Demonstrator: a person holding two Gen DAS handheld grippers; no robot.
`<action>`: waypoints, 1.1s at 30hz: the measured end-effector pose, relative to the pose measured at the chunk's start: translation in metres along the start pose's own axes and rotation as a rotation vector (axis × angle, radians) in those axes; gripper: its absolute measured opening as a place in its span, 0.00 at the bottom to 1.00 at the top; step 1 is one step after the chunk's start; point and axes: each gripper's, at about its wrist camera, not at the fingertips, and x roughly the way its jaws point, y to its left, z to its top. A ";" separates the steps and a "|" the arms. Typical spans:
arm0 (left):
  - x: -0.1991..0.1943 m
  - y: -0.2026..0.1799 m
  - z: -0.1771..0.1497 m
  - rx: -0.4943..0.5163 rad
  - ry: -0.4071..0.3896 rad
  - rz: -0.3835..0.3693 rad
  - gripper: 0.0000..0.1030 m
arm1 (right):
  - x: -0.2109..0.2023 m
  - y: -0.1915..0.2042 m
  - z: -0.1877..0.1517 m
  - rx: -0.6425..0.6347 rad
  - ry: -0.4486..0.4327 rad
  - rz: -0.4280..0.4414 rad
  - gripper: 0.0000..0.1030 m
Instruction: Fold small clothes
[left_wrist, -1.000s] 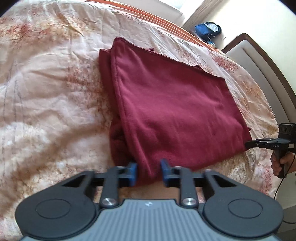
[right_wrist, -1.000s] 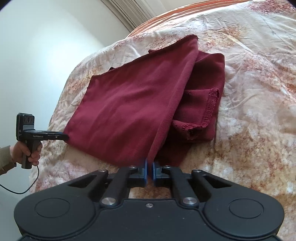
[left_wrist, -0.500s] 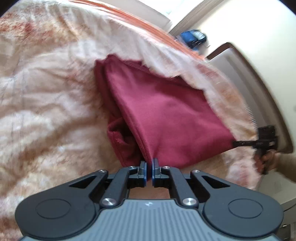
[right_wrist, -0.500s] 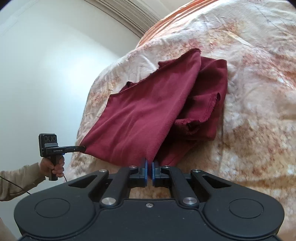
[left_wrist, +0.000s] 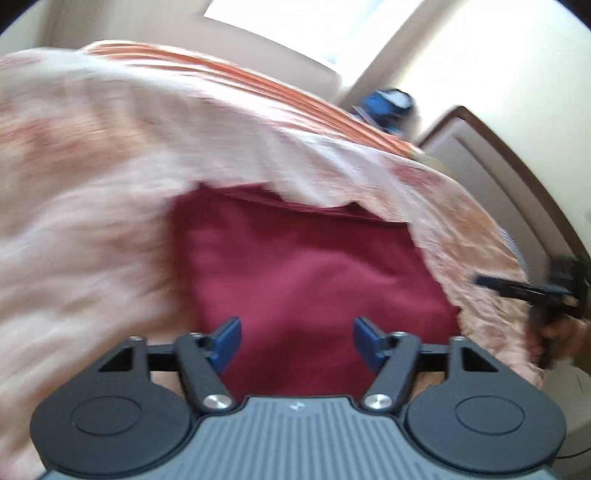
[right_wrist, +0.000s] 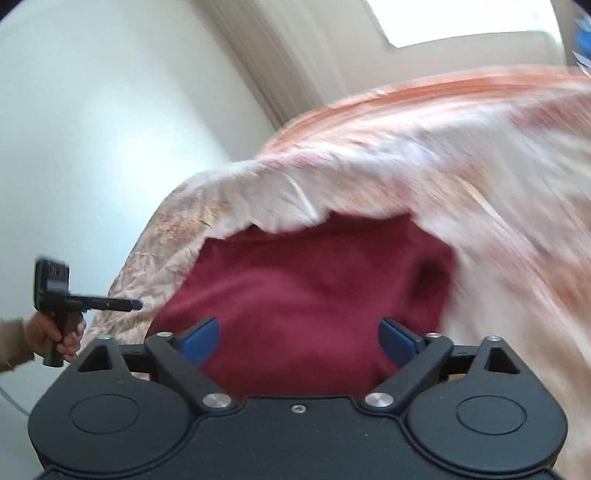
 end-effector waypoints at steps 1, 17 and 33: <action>0.020 -0.008 0.006 0.035 0.026 -0.014 0.70 | 0.020 0.008 0.003 -0.035 0.005 0.001 0.90; 0.025 0.040 -0.005 -0.056 0.020 0.254 0.73 | 0.081 -0.028 0.005 -0.141 0.077 -0.268 0.87; 0.058 0.088 0.005 -0.203 0.094 0.078 0.73 | 0.087 0.081 -0.011 -0.221 0.131 -0.047 0.88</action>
